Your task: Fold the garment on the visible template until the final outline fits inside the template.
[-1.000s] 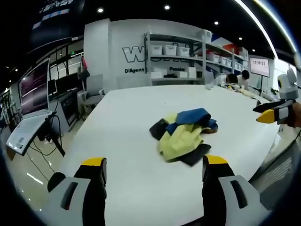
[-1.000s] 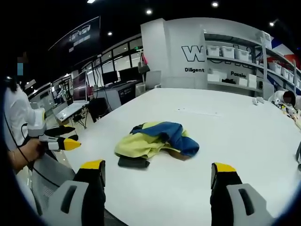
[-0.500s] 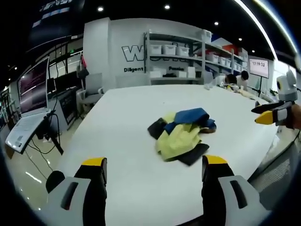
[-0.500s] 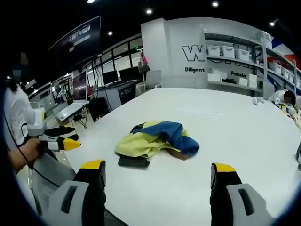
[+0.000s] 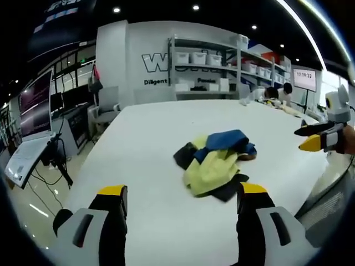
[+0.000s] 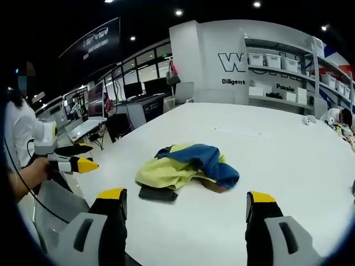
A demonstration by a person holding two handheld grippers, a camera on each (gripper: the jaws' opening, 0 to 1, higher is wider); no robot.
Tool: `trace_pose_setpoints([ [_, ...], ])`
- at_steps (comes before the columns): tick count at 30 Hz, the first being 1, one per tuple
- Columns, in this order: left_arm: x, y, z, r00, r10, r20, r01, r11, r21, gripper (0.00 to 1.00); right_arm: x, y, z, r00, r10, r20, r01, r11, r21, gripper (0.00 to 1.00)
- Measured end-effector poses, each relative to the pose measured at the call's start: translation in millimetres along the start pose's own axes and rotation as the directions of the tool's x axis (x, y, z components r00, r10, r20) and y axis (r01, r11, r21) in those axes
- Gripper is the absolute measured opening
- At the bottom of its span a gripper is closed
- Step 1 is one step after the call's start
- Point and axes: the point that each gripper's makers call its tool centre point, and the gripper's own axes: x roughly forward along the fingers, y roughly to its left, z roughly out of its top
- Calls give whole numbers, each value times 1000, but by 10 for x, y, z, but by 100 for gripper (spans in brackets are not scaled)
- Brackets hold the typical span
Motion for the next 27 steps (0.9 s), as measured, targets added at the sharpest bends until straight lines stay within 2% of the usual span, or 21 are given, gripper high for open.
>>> trace_pose_setpoints([
  [7,142,-10,11,1000,-13,-26,13,1000,-1,75,209,-72,80,1000,11,-6,-11,1000,-25,81],
  [11,274,0,-21,998,-14,-61,14,1000,3,72,371,-138,127,1000,14,4,-14,999,-32,76],
  [15,387,-48,-29,996,-41,-77,41,999,-2,68,518,-192,162,1000,16,1,-16,999,-37,71],
  [23,684,-179,-50,991,-88,-104,90,996,11,59,852,-320,189,1000,19,-4,-19,997,-77,58],
  [27,831,-259,-115,985,-114,-127,117,993,20,55,1033,-386,159,1000,14,-14,-15,994,-105,47],
])
